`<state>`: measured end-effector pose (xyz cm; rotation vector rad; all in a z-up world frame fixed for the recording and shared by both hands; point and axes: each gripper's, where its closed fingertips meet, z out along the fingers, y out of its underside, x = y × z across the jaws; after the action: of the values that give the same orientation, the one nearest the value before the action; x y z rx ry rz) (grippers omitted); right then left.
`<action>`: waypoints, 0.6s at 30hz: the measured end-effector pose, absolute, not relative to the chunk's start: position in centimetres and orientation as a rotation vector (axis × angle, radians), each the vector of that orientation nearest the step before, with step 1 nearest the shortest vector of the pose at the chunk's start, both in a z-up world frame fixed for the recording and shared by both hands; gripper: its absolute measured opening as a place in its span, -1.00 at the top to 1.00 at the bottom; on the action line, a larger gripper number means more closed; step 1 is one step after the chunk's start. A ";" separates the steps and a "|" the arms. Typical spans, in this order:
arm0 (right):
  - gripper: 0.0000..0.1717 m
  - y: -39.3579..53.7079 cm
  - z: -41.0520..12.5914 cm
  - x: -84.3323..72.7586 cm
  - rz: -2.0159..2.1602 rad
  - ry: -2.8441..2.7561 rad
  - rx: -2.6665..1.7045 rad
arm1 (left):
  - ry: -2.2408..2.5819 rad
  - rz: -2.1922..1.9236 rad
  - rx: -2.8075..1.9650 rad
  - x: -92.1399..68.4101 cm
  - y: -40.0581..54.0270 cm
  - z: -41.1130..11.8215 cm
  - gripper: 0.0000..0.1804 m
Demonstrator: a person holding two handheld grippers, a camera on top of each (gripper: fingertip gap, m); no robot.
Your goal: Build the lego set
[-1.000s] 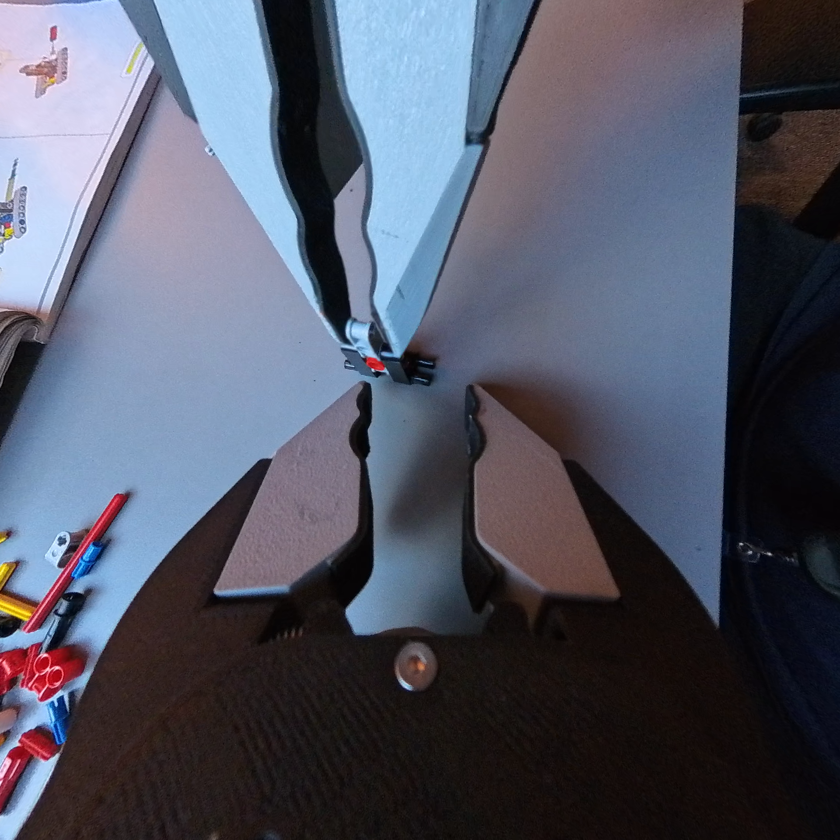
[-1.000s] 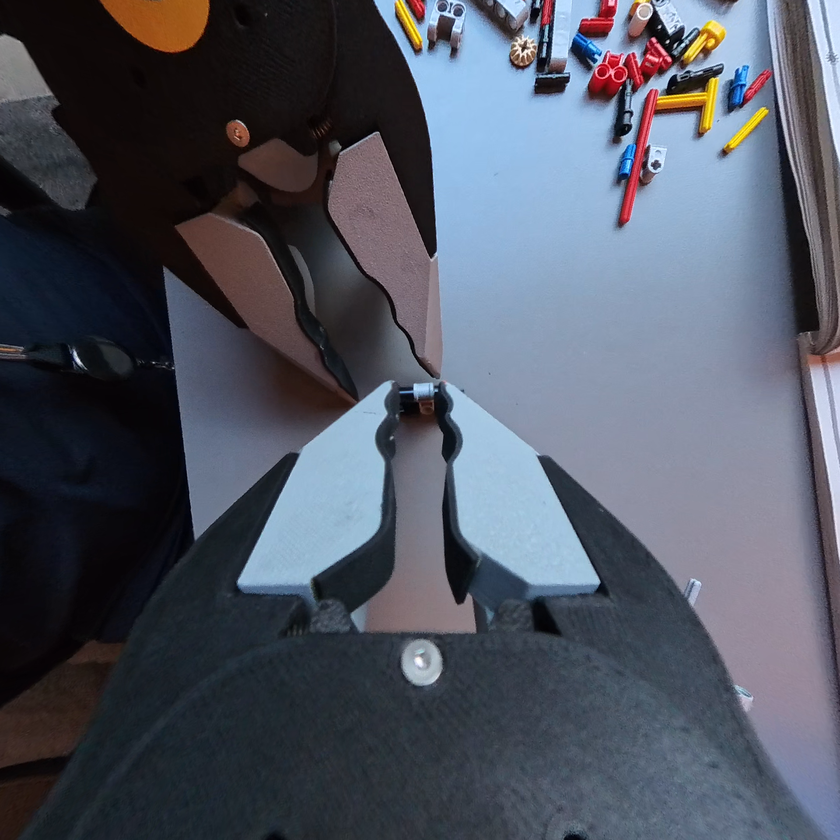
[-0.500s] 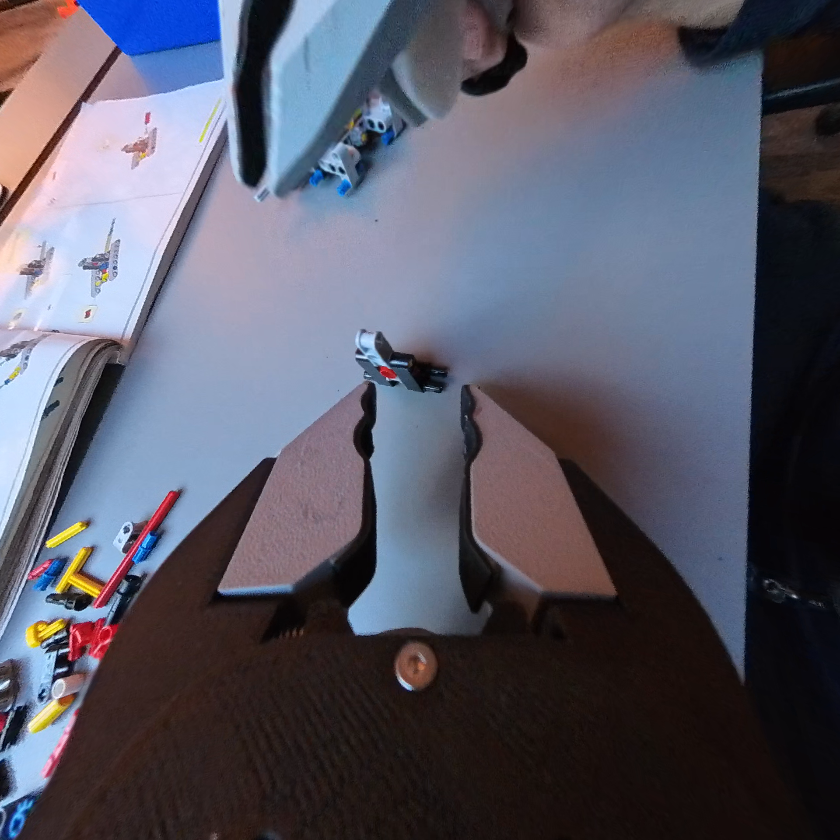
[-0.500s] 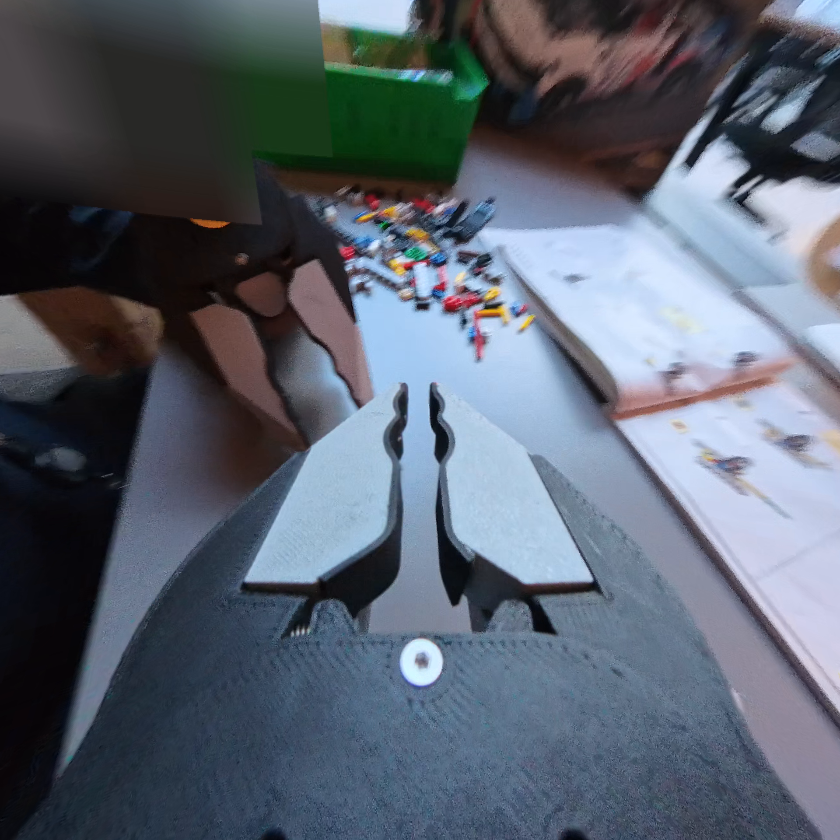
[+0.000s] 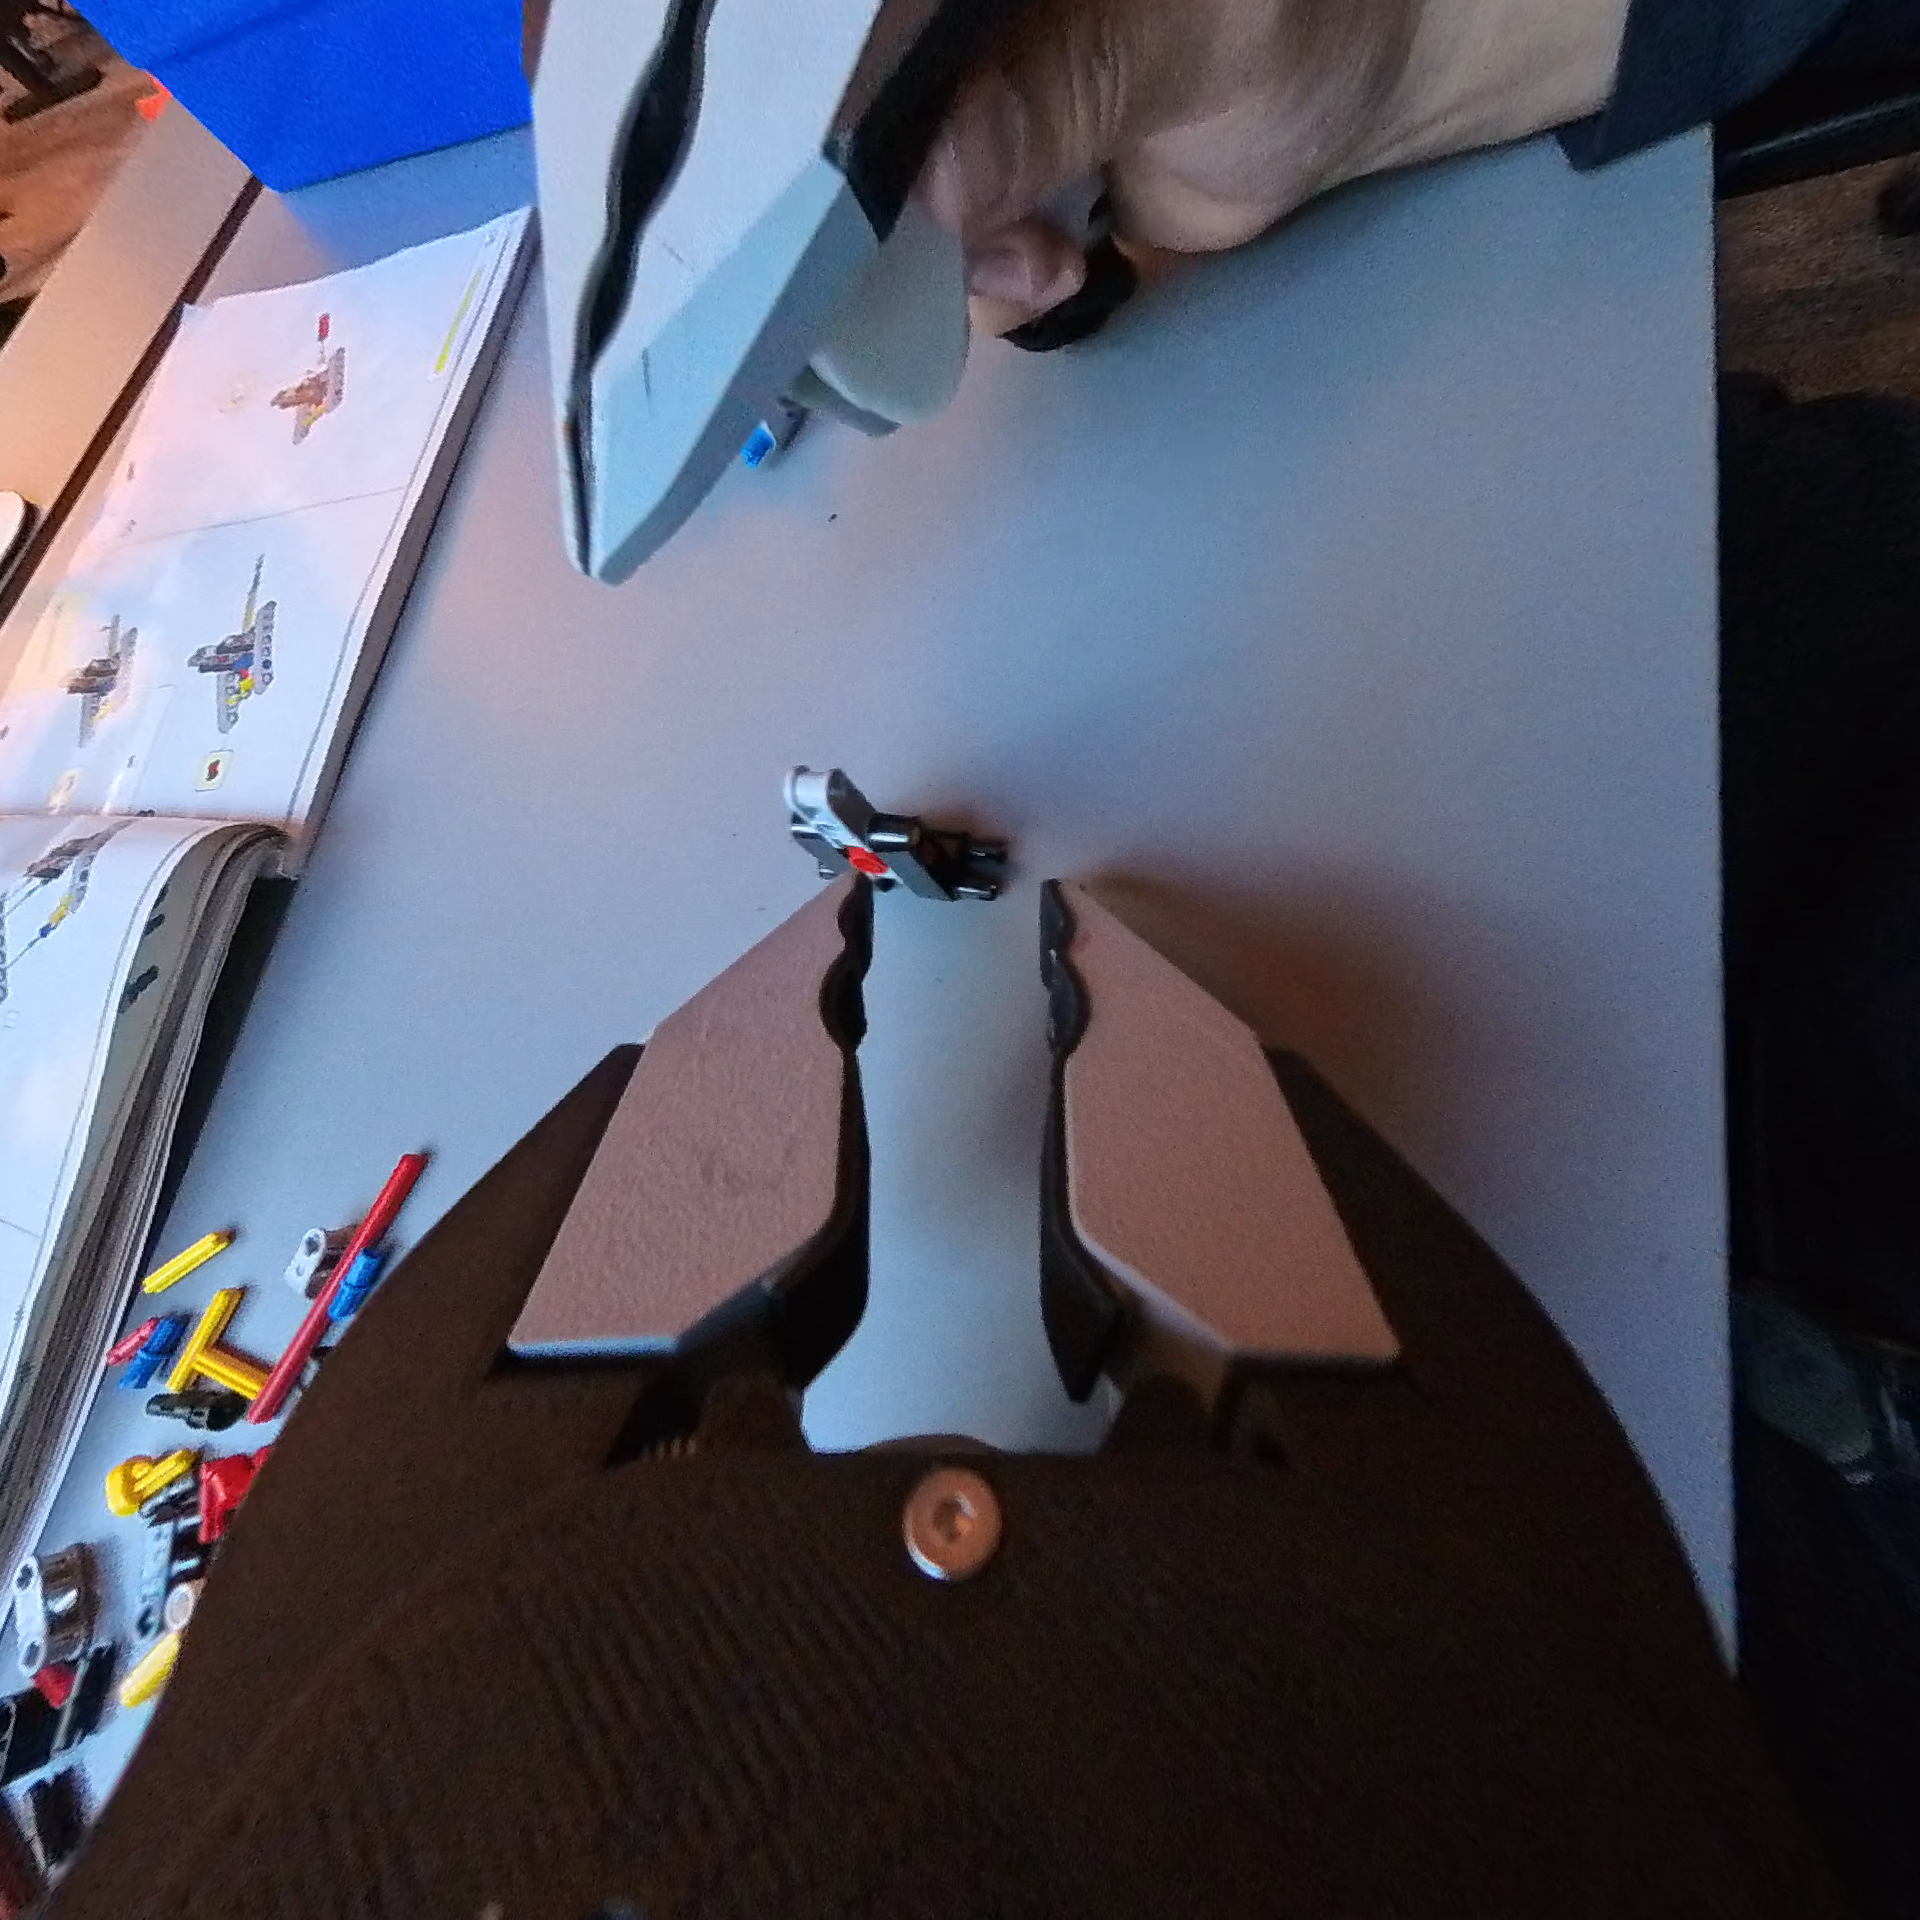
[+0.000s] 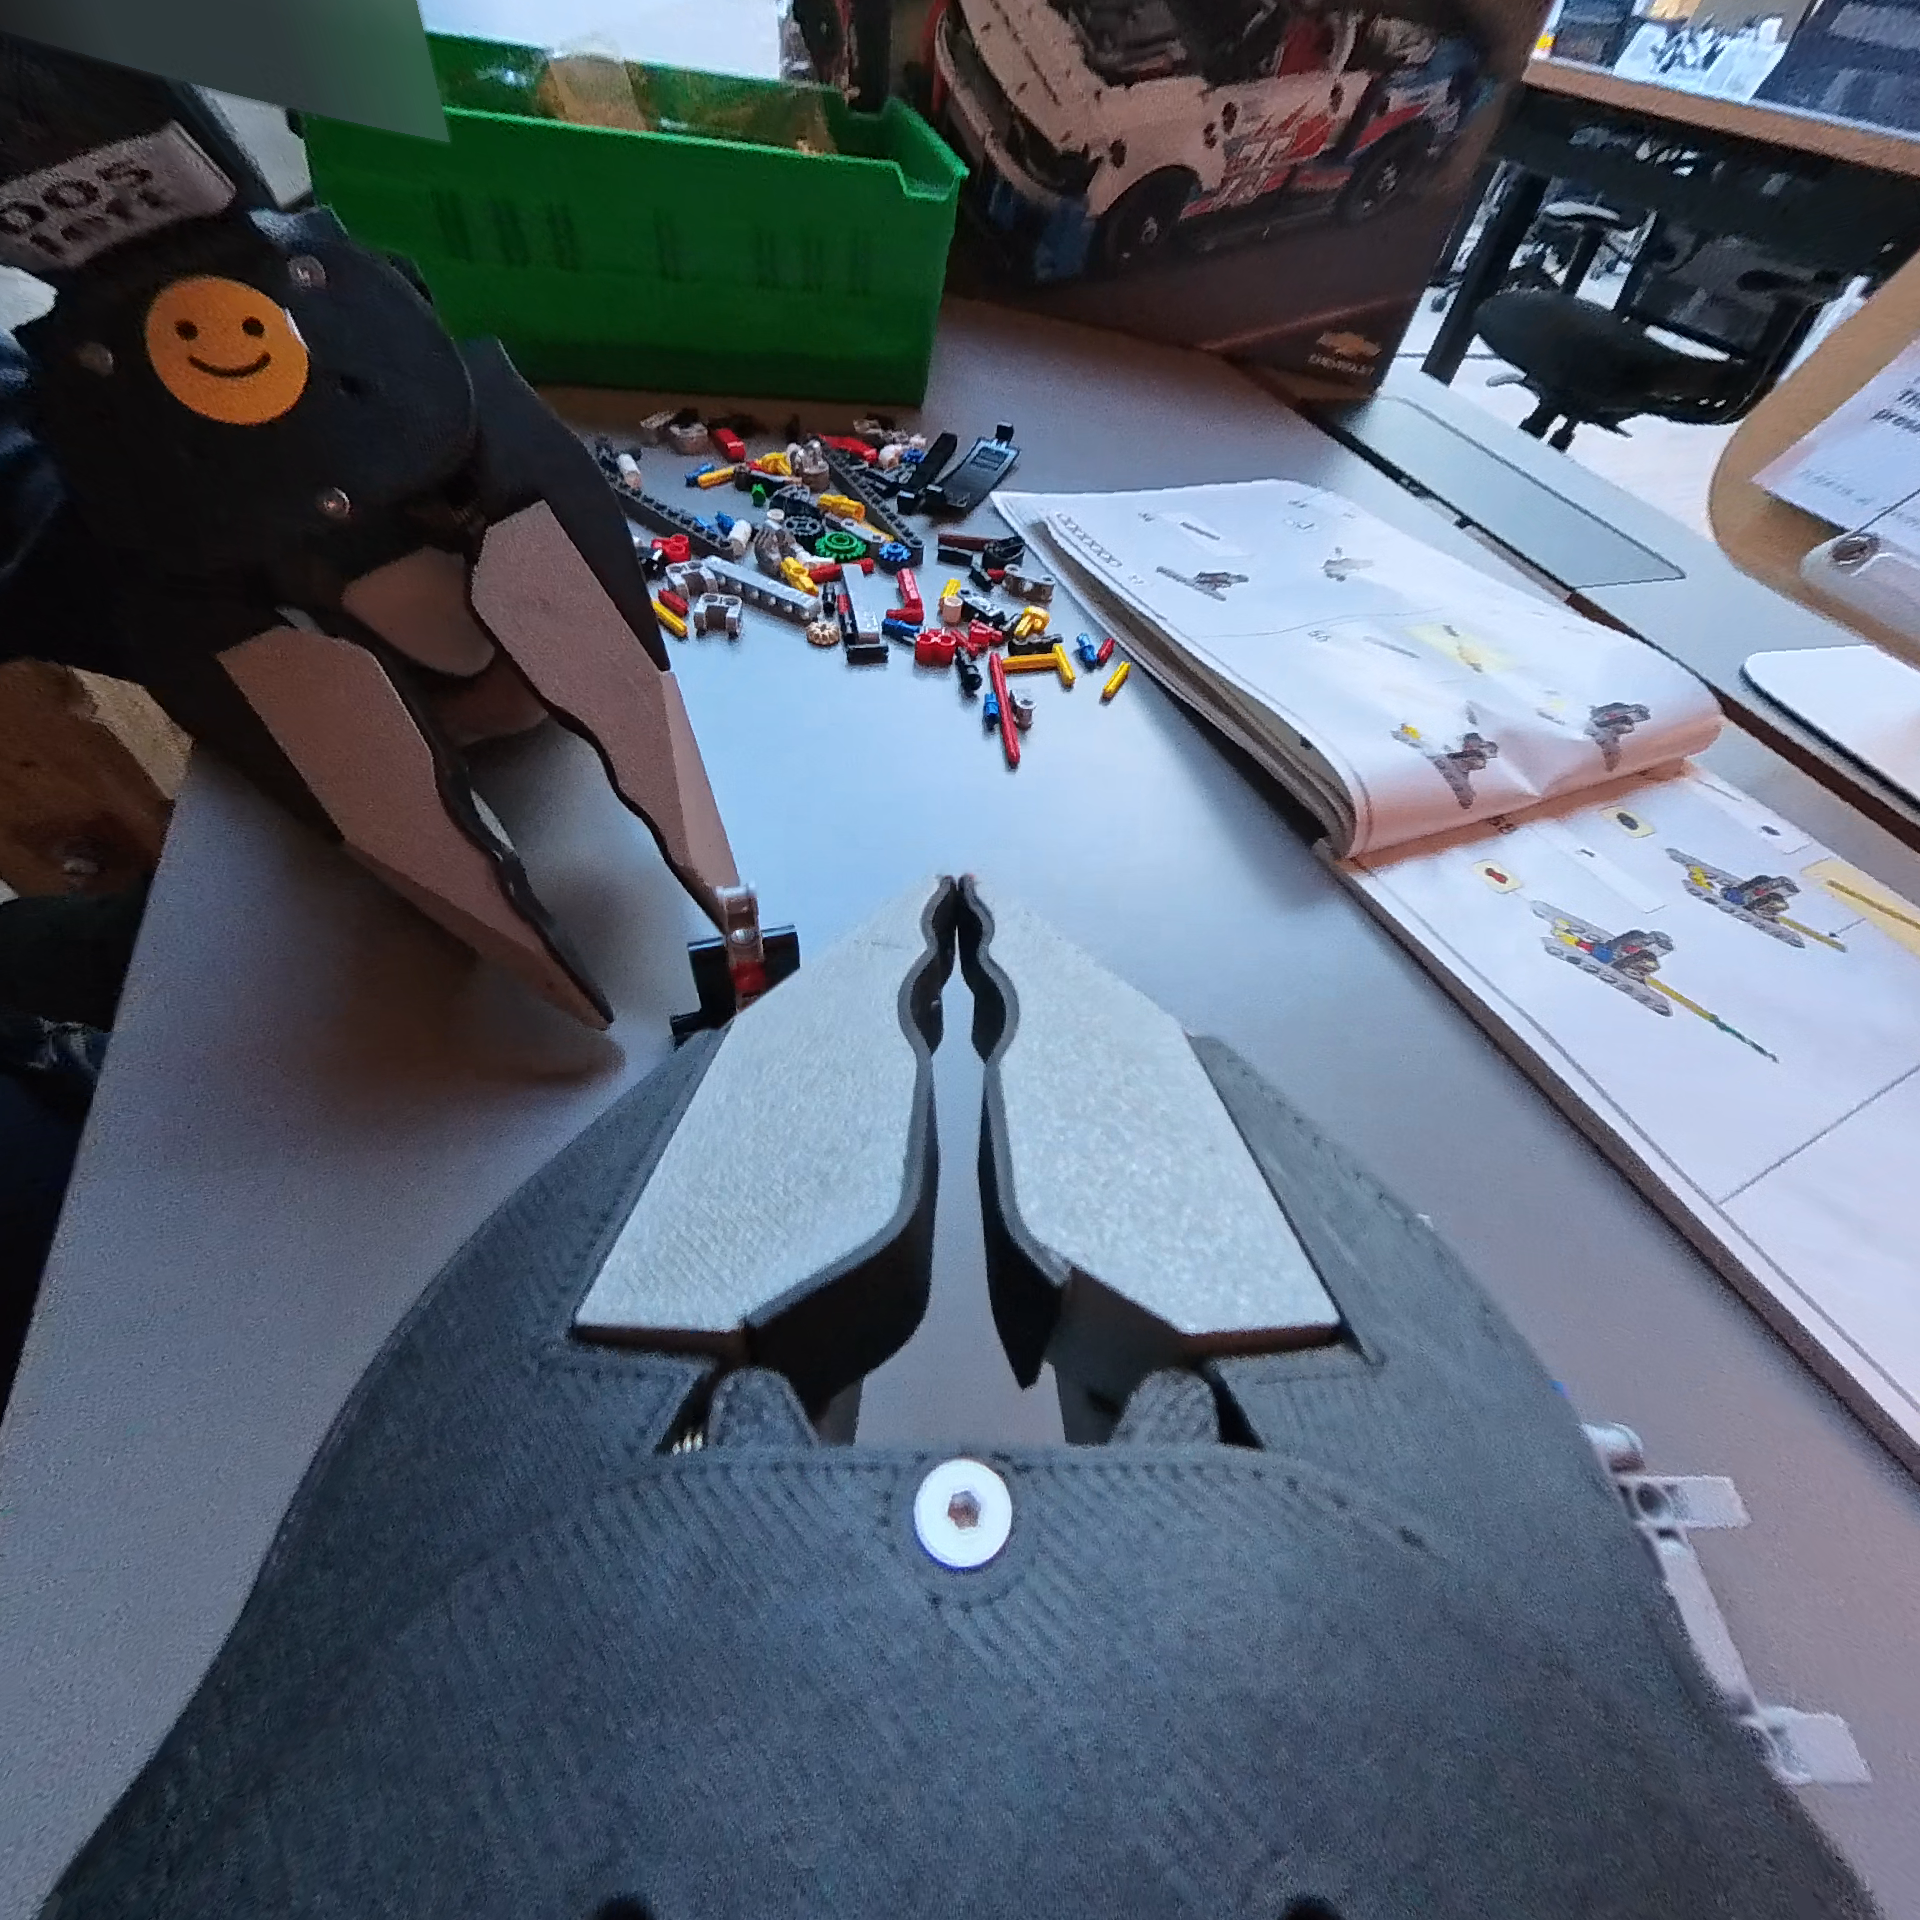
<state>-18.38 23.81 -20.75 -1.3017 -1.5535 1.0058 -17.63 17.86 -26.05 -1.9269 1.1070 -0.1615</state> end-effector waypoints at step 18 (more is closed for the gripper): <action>1.00 24.2 -20.6 -18.1 1.036 -1.508 -1.346 | 1.162 0.018 -1.886 -17.9 18.2 -26.6 0.74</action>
<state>-18.07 24.22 -20.64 -1.3459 -1.5078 1.0364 -17.94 18.21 -26.59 -1.8865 1.1619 0.0181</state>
